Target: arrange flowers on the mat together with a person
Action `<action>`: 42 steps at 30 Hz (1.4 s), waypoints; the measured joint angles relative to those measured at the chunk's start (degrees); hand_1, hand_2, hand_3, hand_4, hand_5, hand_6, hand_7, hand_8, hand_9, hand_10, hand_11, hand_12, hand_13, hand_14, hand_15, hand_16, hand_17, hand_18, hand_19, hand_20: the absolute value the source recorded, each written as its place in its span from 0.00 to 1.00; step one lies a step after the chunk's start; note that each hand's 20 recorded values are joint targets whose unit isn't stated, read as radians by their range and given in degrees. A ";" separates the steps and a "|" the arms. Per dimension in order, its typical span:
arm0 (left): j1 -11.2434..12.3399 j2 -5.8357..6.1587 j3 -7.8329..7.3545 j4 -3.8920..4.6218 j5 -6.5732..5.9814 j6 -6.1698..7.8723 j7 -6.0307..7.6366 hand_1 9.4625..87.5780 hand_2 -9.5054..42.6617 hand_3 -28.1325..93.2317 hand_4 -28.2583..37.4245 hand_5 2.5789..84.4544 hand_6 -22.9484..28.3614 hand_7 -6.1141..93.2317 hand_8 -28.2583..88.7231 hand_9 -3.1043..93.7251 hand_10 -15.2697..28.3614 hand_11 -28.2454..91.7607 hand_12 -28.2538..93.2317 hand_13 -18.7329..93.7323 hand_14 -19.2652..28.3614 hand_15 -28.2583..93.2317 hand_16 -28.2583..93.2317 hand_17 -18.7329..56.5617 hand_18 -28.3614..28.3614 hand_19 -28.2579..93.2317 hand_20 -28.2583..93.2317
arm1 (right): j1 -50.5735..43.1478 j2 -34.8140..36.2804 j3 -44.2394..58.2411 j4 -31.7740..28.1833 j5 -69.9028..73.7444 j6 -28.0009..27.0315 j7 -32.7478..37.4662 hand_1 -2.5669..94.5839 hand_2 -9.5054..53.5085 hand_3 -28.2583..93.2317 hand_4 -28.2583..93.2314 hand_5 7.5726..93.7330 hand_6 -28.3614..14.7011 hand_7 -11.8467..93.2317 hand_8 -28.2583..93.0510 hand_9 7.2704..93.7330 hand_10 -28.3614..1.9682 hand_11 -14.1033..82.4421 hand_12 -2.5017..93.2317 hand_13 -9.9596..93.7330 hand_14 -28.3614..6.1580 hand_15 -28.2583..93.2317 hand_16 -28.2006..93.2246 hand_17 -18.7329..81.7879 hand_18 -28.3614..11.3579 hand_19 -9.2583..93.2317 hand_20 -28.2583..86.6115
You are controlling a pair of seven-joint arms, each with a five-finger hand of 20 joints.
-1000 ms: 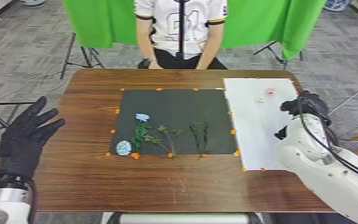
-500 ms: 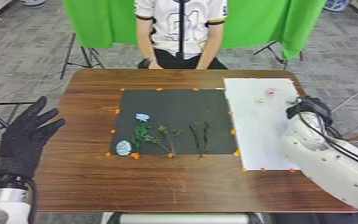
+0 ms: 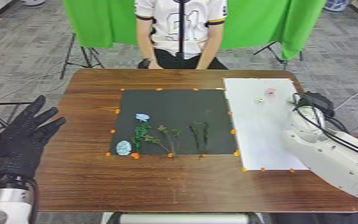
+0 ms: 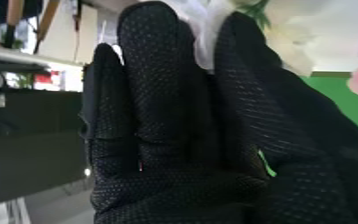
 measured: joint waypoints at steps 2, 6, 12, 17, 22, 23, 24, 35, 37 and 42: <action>0.00 0.00 0.00 0.00 0.01 -0.03 0.01 0.14 0.32 0.86 0.06 0.35 0.53 0.17 0.17 0.35 0.68 0.39 0.32 0.35 0.85 0.59 0.19 0.14 0.80 0.53 0.35 | 0.68 0.07 -1.80 0.87 -1.26 1.27 -0.12 0.69 0.00 0.75 0.00 0.85 0.69 0.30 0.23 0.96 0.66 0.22 0.34 0.87 0.72 0.64 0.41 0.68 0.36 1.00 0.29; 0.01 0.06 0.00 0.00 0.01 -0.05 0.06 0.14 0.32 0.86 0.06 0.35 0.53 0.17 0.17 0.35 0.68 0.39 0.32 0.35 0.85 0.59 0.19 0.14 0.80 0.53 0.35 | 0.52 0.15 -2.25 1.26 -2.64 4.64 -0.53 0.68 0.00 0.75 0.00 0.86 0.70 0.31 0.24 0.97 0.68 0.23 0.36 0.89 0.73 0.64 0.41 0.69 0.37 1.00 0.31; 0.10 0.33 -0.02 0.00 -0.03 -0.06 0.21 0.14 0.32 0.86 0.06 0.35 0.53 0.17 0.17 0.35 0.68 0.39 0.32 0.35 0.85 0.59 0.19 0.14 0.80 0.53 0.35 | -1.74 0.92 -0.72 -1.15 -7.67 10.98 -0.76 0.67 0.00 0.77 0.00 0.86 0.72 0.31 0.24 0.98 0.71 0.23 0.37 0.90 0.75 0.63 0.42 0.70 0.37 1.00 0.32; 0.41 0.84 -0.22 -0.02 -0.08 -0.04 0.34 0.14 0.32 0.86 0.06 0.35 0.53 0.17 0.17 0.35 0.68 0.39 0.32 0.35 0.85 0.59 0.19 0.14 0.80 0.53 0.35 | -5.00 2.70 1.82 -9.66 -13.76 13.59 -0.72 0.67 0.00 0.77 0.00 0.86 0.72 0.32 0.23 0.99 0.72 0.23 0.38 0.90 0.75 0.63 0.43 0.70 0.37 1.00 0.33; 0.49 0.84 -0.34 -0.03 -0.04 -0.05 0.15 0.15 0.32 0.86 0.06 0.34 0.53 0.17 0.17 0.34 0.68 0.39 0.32 0.35 0.85 0.59 0.19 0.14 0.80 0.53 0.35 | -3.51 3.20 -1.20 -17.77 -17.68 15.96 -2.24 0.66 0.00 0.78 0.00 0.86 0.72 0.32 0.23 0.99 0.73 0.23 0.38 0.90 0.75 0.63 0.44 0.70 0.37 1.00 0.33; 0.49 0.84 -0.35 -0.03 -0.04 -0.05 0.15 0.15 0.32 0.86 0.06 0.34 0.53 0.17 0.17 0.34 0.68 0.39 0.32 0.35 0.85 0.59 0.19 0.14 0.80 0.53 0.35 | -2.40 3.14 -2.77 -19.00 -17.98 16.34 -3.08 0.66 0.00 0.78 0.00 0.86 0.72 0.32 0.23 0.99 0.73 0.23 0.39 0.90 0.75 0.63 0.44 0.70 0.37 1.00 0.34; 0.49 0.84 -0.37 -0.03 -0.04 -0.05 0.15 0.15 0.32 0.86 0.06 0.34 0.53 0.17 0.17 0.34 0.68 0.39 0.32 0.35 0.85 0.59 0.19 0.14 0.80 0.53 0.35 | -1.07 3.02 -4.53 -20.06 -18.09 16.68 -4.09 0.66 0.00 0.78 0.00 0.86 0.72 0.32 0.23 0.99 0.73 0.23 0.39 0.90 0.75 0.63 0.44 0.70 0.37 1.00 0.34; 0.28 0.54 -0.90 -0.03 0.46 -0.28 -1.00 0.15 0.32 0.86 0.06 0.35 0.53 0.17 0.17 0.34 0.69 0.39 0.32 0.35 0.85 0.59 0.19 0.14 0.80 0.53 0.35 | 13.15 -5.80 -20.69 -21.51 -16.99 17.56 -11.07 0.66 0.00 0.78 0.00 0.86 0.73 0.32 0.23 0.99 0.74 0.23 0.39 0.90 0.75 0.63 0.44 0.69 0.36 1.00 0.35; 0.24 0.27 -1.18 -0.04 0.64 -0.39 -1.36 0.15 0.32 0.86 0.06 0.35 0.53 0.17 0.17 0.34 0.69 0.39 0.32 0.35 0.85 0.59 0.19 0.14 0.80 0.53 0.35 | 15.23 -8.10 -23.51 -20.97 -16.82 17.43 -11.73 0.66 0.00 0.78 0.00 0.86 0.73 0.32 0.23 0.99 0.74 0.23 0.39 0.90 0.75 0.63 0.44 0.69 0.36 1.00 0.35; 0.06 -0.21 -1.49 -0.04 0.95 -0.63 -1.81 0.15 0.32 0.86 0.06 0.35 0.53 0.17 0.17 0.34 0.68 0.39 0.32 0.35 0.85 0.59 0.19 0.14 0.80 0.53 0.35 | 18.48 -13.16 -28.89 -19.53 -16.56 16.85 -13.92 0.65 0.00 0.78 0.00 0.86 0.73 0.33 0.23 0.98 0.74 0.23 0.39 0.90 0.75 0.63 0.44 0.69 0.36 1.00 0.36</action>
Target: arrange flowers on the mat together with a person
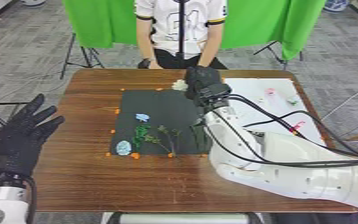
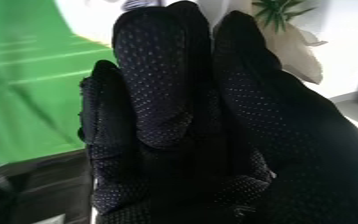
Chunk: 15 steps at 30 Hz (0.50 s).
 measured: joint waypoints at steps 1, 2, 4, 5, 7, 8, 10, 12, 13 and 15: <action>-0.02 -0.02 0.00 0.00 0.03 -0.05 -0.03 0.15 0.32 0.86 0.06 0.35 0.53 0.17 0.17 0.34 0.68 0.39 0.32 0.35 0.85 0.59 0.19 0.14 0.80 0.53 0.35 | 0.44 -0.87 -0.95 0.40 0.00 -0.25 -0.55 0.65 0.00 0.79 0.00 0.86 0.74 0.33 0.23 0.98 0.74 0.23 0.39 0.90 0.75 0.63 0.44 0.69 0.36 1.00 0.36; -0.04 -0.03 0.00 0.00 0.05 -0.11 -0.05 0.15 0.32 0.86 0.06 0.35 0.53 0.17 0.17 0.34 0.68 0.39 0.32 0.35 0.85 0.59 0.19 0.14 0.80 0.53 0.35 | 0.93 -1.72 -2.02 0.85 0.01 -0.49 -1.01 0.65 0.00 0.79 0.00 0.86 0.74 0.33 0.23 0.98 0.74 0.23 0.39 0.90 0.75 0.63 0.44 0.69 0.36 1.00 0.36; -0.12 -0.05 0.00 0.01 0.12 -0.25 -0.14 0.15 0.32 0.86 0.06 0.35 0.53 0.17 0.17 0.34 0.68 0.39 0.32 0.35 0.85 0.59 0.19 0.14 0.80 0.53 0.35 | 2.07 -3.32 -4.60 1.87 0.01 -0.96 -1.55 0.65 0.00 0.79 0.00 0.85 0.74 0.33 0.23 0.98 0.74 0.23 0.39 0.90 0.75 0.63 0.44 0.69 0.36 1.00 0.36; -0.19 -0.06 0.00 0.03 0.17 -0.32 -0.23 0.15 0.32 0.86 0.06 0.35 0.53 0.17 0.17 0.34 0.68 0.39 0.32 0.35 0.85 0.59 0.19 0.14 0.80 0.53 0.35 | 2.65 -4.08 -5.88 2.40 0.01 -1.20 -1.70 0.65 0.00 0.79 0.00 0.85 0.74 0.33 0.23 0.98 0.75 0.23 0.39 0.90 0.75 0.63 0.44 0.69 0.36 1.00 0.36; -0.34 -0.09 0.01 0.04 0.30 -0.49 -0.47 0.15 0.32 0.86 0.06 0.35 0.53 0.17 0.17 0.34 0.69 0.39 0.32 0.35 0.85 0.59 0.19 0.14 0.80 0.53 0.35 | 3.65 -5.52 -8.24 3.50 0.01 -1.69 -1.92 0.65 0.00 0.79 0.00 0.85 0.74 0.33 0.23 0.98 0.74 0.23 0.39 0.90 0.76 0.63 0.44 0.68 0.37 1.00 0.36; -0.44 -0.09 0.04 0.06 0.36 -0.58 -0.60 0.15 0.32 0.86 0.06 0.35 0.53 0.17 0.17 0.34 0.69 0.39 0.32 0.35 0.85 0.59 0.19 0.14 0.80 0.53 0.35 | 4.11 -6.17 -9.28 4.00 0.03 -1.87 -1.96 0.65 0.00 0.79 0.00 0.85 0.74 0.33 0.23 0.98 0.74 0.23 0.39 0.90 0.76 0.63 0.44 0.68 0.37 1.00 0.37; -0.69 -0.11 0.09 0.07 0.50 -0.75 -0.91 0.15 0.32 0.86 0.06 0.35 0.53 0.17 0.17 0.34 0.68 0.39 0.32 0.35 0.85 0.59 0.19 0.14 0.80 0.53 0.35 | 5.23 -7.44 -11.65 4.91 0.06 -2.10 -1.93 0.65 0.00 0.79 0.00 0.85 0.74 0.33 0.23 0.98 0.74 0.23 0.39 0.90 0.76 0.63 0.44 0.68 0.37 1.00 0.37; -0.99 -0.13 0.13 0.09 0.69 -0.94 -1.28 0.15 0.32 0.86 0.06 0.35 0.53 0.17 0.17 0.34 0.68 0.39 0.32 0.35 0.85 0.59 0.19 0.14 0.80 0.53 0.35 | 6.74 -8.64 -14.45 5.69 0.25 -2.20 -1.82 0.65 0.00 0.79 0.00 0.85 0.74 0.33 0.23 0.98 0.73 0.23 0.39 0.90 0.76 0.63 0.45 0.68 0.37 1.00 0.37; -1.15 -0.15 0.16 0.11 0.77 -1.04 -1.45 0.15 0.32 0.86 0.06 0.35 0.53 0.17 0.17 0.34 0.68 0.39 0.32 0.35 0.85 0.59 0.19 0.14 0.80 0.53 0.35 | 7.50 -9.22 -15.78 6.05 0.40 -2.25 -1.80 0.65 0.00 0.79 0.00 0.84 0.74 0.33 0.22 0.97 0.73 0.23 0.39 0.89 0.76 0.63 0.45 0.68 0.37 1.00 0.37; -1.43 -0.16 0.22 0.14 0.89 -1.21 -1.66 0.15 0.32 0.86 0.06 0.35 0.53 0.17 0.17 0.34 0.68 0.39 0.32 0.35 0.85 0.59 0.19 0.14 0.80 0.53 0.35 | 8.77 -10.38 -17.81 6.76 0.63 -2.53 -1.79 0.65 0.00 0.79 0.00 0.84 0.74 0.34 0.22 0.97 0.73 0.23 0.39 0.89 0.76 0.64 0.45 0.68 0.37 1.00 0.37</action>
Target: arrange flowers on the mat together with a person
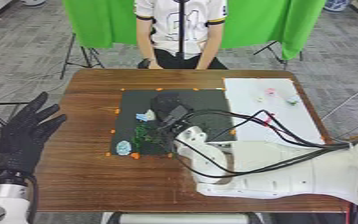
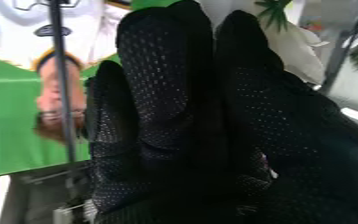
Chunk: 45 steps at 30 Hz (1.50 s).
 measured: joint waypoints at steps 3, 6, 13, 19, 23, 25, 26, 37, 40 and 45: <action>-0.31 -0.02 0.10 0.07 0.15 -0.23 -0.23 0.15 0.32 0.86 0.06 0.35 0.53 0.17 0.17 0.34 0.68 0.39 0.32 0.35 0.85 0.59 0.19 0.14 0.80 0.53 0.35 | 1.28 -1.46 -1.87 0.93 0.14 -0.32 0.14 0.64 0.00 0.79 0.00 0.83 0.74 0.33 0.22 0.96 0.72 0.23 0.38 0.88 0.76 0.64 0.45 0.67 0.36 1.00 0.37; -0.52 -0.02 0.22 0.14 0.23 -0.38 -0.30 0.15 0.32 0.86 0.06 0.35 0.53 0.17 0.17 0.34 0.68 0.39 0.32 0.35 0.85 0.59 0.19 0.14 0.80 0.53 0.35 | 2.59 -2.66 -3.85 1.48 0.26 -0.63 0.52 0.64 0.00 0.79 0.00 0.81 0.73 0.33 0.21 0.93 0.70 0.23 0.38 0.86 0.76 0.64 0.45 0.65 0.36 1.00 0.36; -1.23 -0.05 0.52 0.46 0.36 -0.72 -0.42 0.15 0.31 0.86 0.06 0.35 0.53 0.17 0.17 0.34 0.68 0.39 0.32 0.35 0.85 0.59 0.19 0.14 0.80 0.53 0.35 | 4.42 -4.22 -6.54 2.13 0.90 -3.10 1.45 0.63 0.00 0.79 0.00 0.76 0.73 0.32 0.20 0.87 0.66 0.22 0.36 0.83 0.77 0.63 0.46 0.63 0.35 1.00 0.33; -1.74 -0.07 0.69 0.59 0.45 -0.91 -0.67 0.15 0.32 0.86 0.06 0.35 0.53 0.17 0.17 0.34 0.68 0.39 0.32 0.35 0.85 0.59 0.19 0.14 0.80 0.53 0.35 | 4.35 -4.48 -5.86 2.66 2.92 -8.58 0.89 0.60 0.00 0.80 0.00 0.72 0.72 0.31 0.19 0.81 0.63 0.25 0.33 0.80 0.74 0.64 0.45 0.61 0.34 1.00 0.32; -1.84 -0.08 0.70 0.59 0.45 -0.92 -0.68 0.15 0.32 0.86 0.06 0.35 0.53 0.17 0.17 0.34 0.68 0.39 0.32 0.35 0.85 0.59 0.19 0.14 0.80 0.53 0.35 | 3.83 -4.33 -4.63 2.52 4.31 -11.01 -0.35 0.58 0.00 0.81 0.00 0.71 0.72 0.31 0.19 0.78 0.61 0.28 0.31 0.78 0.72 0.65 0.45 0.59 0.34 1.00 0.32; -1.83 -0.08 0.70 0.59 0.45 -0.92 -0.68 0.15 0.32 0.86 0.06 0.35 0.53 0.17 0.17 0.34 0.68 0.39 0.32 0.35 0.85 0.59 0.19 0.14 0.80 0.53 0.35 | 3.69 -4.24 -4.29 2.22 4.64 -11.66 -0.85 0.57 0.00 0.82 0.00 0.69 0.72 0.30 0.19 0.75 0.60 0.32 0.28 0.77 0.71 0.66 0.44 0.59 0.33 1.00 0.32; -1.83 -0.08 0.70 0.59 0.45 -0.92 -0.68 0.15 0.32 0.86 0.06 0.35 0.53 0.17 0.17 0.34 0.68 0.39 0.32 0.35 0.85 0.59 0.19 0.14 0.80 0.53 0.35 | 3.63 -4.20 -4.13 2.03 4.80 -12.01 -1.06 0.56 0.00 0.82 0.00 0.69 0.72 0.30 0.19 0.74 0.59 0.33 0.27 0.77 0.70 0.66 0.44 0.58 0.33 1.00 0.32; -1.81 -0.21 0.59 0.59 0.52 -0.91 -0.74 0.15 0.31 0.86 0.07 0.35 0.53 0.17 0.17 0.34 0.68 0.39 0.32 0.35 0.85 0.59 0.19 0.14 0.80 0.53 0.35 | 3.11 -3.71 -2.42 0.22 5.06 -15.64 -2.22 0.55 0.00 0.83 0.00 0.64 0.70 0.29 0.12 0.69 0.53 0.38 0.20 0.75 0.68 0.68 0.43 0.57 0.31 1.00 0.33; -1.80 -0.21 0.59 0.58 0.52 -0.90 -0.72 0.15 0.31 0.86 0.07 0.35 0.53 0.17 0.17 0.34 0.68 0.39 0.32 0.35 0.85 0.59 0.19 0.14 0.80 0.53 0.35 | 3.11 -3.63 -2.07 -0.11 5.06 -16.80 -2.22 0.55 0.00 0.84 0.00 0.63 0.70 0.29 0.12 0.67 0.52 0.37 0.20 0.74 0.67 0.69 0.43 0.56 0.31 1.00 0.33; -1.58 -0.21 0.51 0.51 0.52 -0.86 -0.61 0.15 0.31 0.86 0.07 0.34 0.53 0.17 0.17 0.34 0.68 0.39 0.32 0.35 0.85 0.59 0.19 0.14 0.80 0.53 0.35 | 2.99 -3.31 -1.37 -0.55 5.08 -18.57 -2.13 0.54 0.00 0.84 0.00 0.62 0.68 0.29 0.12 0.66 0.50 0.37 0.20 0.73 0.65 0.69 0.42 0.56 0.30 1.00 0.33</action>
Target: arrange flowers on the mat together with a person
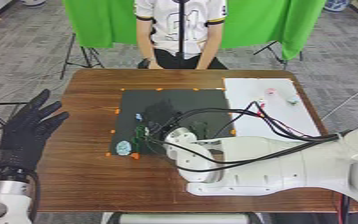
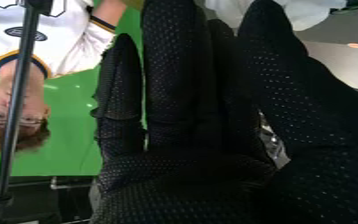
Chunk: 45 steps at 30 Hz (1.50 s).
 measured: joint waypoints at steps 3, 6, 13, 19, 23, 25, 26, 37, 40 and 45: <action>0.32 -0.06 -0.26 -0.05 0.00 0.00 -0.01 0.15 0.31 0.86 0.07 0.34 0.53 0.17 0.17 0.34 0.68 0.39 0.32 0.35 0.85 0.59 0.19 0.14 0.80 0.53 0.35 | -0.57 0.52 1.25 -0.57 -0.01 -0.58 0.28 0.54 0.00 0.84 0.00 0.60 0.67 0.28 0.12 0.65 0.49 0.37 0.20 0.73 0.63 0.69 0.42 0.55 0.30 1.00 0.33; 0.62 -0.33 -0.58 -0.14 0.05 0.00 -0.07 0.15 0.31 0.86 0.07 0.34 0.53 0.17 0.17 0.34 0.69 0.39 0.32 0.35 0.85 0.59 0.19 0.14 0.80 0.53 0.35 | -2.01 1.38 4.21 -1.45 -0.06 -1.03 0.57 0.53 0.00 0.85 0.01 0.60 0.67 0.28 0.12 0.64 0.48 0.37 0.20 0.72 0.60 0.70 0.41 0.55 0.29 1.00 0.31; 0.88 -0.70 -0.78 -0.17 0.29 -0.01 -0.15 0.15 0.31 0.85 0.06 0.34 0.53 0.17 0.17 0.34 0.68 0.39 0.32 0.35 0.85 0.59 0.19 0.13 0.80 0.53 0.35 | -8.52 5.44 16.09 -5.60 1.46 3.55 -0.94 0.36 0.12 0.87 0.04 0.58 0.65 0.28 0.12 0.62 0.43 0.34 0.19 0.68 0.46 0.67 0.33 0.50 0.24 0.94 0.24; 1.80 -0.70 -1.27 -0.43 0.36 -0.01 0.12 0.13 0.32 0.85 0.05 0.35 0.53 0.17 0.17 0.34 0.68 0.39 0.32 0.34 0.84 0.59 0.19 0.13 0.79 0.52 0.35 | -16.96 12.13 28.00 -11.21 17.06 24.69 -10.24 0.29 0.20 0.86 0.04 0.57 0.64 0.27 0.12 0.60 0.41 0.32 0.18 0.65 0.40 0.64 0.32 0.44 0.19 0.85 0.24; 2.85 -0.67 -1.60 -0.67 0.37 0.04 0.44 0.13 0.32 0.85 0.04 0.36 0.53 0.17 0.17 0.34 0.68 0.39 0.33 0.34 0.84 0.58 0.19 0.12 0.79 0.51 0.35 | -24.05 17.10 37.26 -14.50 24.79 28.61 -16.38 0.27 0.22 0.86 0.04 0.56 0.64 0.27 0.12 0.59 0.39 0.31 0.18 0.64 0.35 0.63 0.31 0.42 0.18 0.80 0.25; 3.32 -0.67 -1.84 -0.81 0.45 0.06 0.46 0.13 0.32 0.85 0.04 0.36 0.53 0.16 0.17 0.34 0.68 0.39 0.33 0.34 0.84 0.58 0.19 0.12 0.79 0.51 0.35 | -28.36 19.58 42.91 -16.06 29.12 29.06 -19.40 0.26 0.23 0.86 0.04 0.56 0.64 0.26 0.12 0.59 0.38 0.30 0.18 0.63 0.33 0.63 0.31 0.41 0.18 0.80 0.26; 3.51 -0.67 -1.94 -0.86 0.52 0.06 0.46 0.13 0.32 0.85 0.04 0.36 0.53 0.16 0.17 0.34 0.68 0.39 0.33 0.34 0.84 0.58 0.19 0.12 0.79 0.51 0.35 | -30.44 20.71 45.57 -16.77 31.68 29.41 -21.04 0.26 0.24 0.86 0.04 0.55 0.63 0.26 0.13 0.59 0.37 0.30 0.17 0.63 0.32 0.63 0.31 0.41 0.18 0.80 0.27; 4.28 -0.68 -2.22 -1.14 0.94 0.08 0.46 0.12 0.32 0.85 0.03 0.36 0.52 0.16 0.17 0.34 0.66 0.37 0.32 0.32 0.79 0.53 0.20 0.11 0.79 0.50 0.35 | -52.54 26.21 72.80 -18.52 62.93 32.20 -39.23 0.22 0.27 0.88 0.04 0.52 0.63 0.25 0.13 0.52 0.40 0.27 0.17 0.56 0.24 0.58 0.31 0.34 0.16 0.68 0.30; 4.28 -0.71 -2.15 -1.13 1.53 0.06 0.26 0.12 0.32 0.85 0.03 0.37 0.52 0.15 0.17 0.34 0.65 0.36 0.32 0.31 0.77 0.50 0.21 0.12 0.79 0.49 0.35 | -56.87 26.04 77.45 -17.37 71.68 31.07 -46.53 0.21 0.28 0.90 0.04 0.50 0.64 0.24 0.13 0.50 0.39 0.25 0.17 0.54 0.22 0.56 0.31 0.32 0.15 0.63 0.32; 4.40 -0.63 -1.89 -1.05 3.86 0.52 -0.17 0.12 0.32 0.85 0.03 0.36 0.51 0.15 0.17 0.33 0.65 0.35 0.32 0.32 0.77 0.49 0.22 0.12 0.80 0.49 0.35 | -62.57 25.92 81.92 -16.36 85.72 27.97 -52.52 0.19 0.30 0.90 0.04 0.48 0.64 0.24 0.13 0.49 0.40 0.24 0.16 0.51 0.20 0.53 0.31 0.30 0.14 0.59 0.34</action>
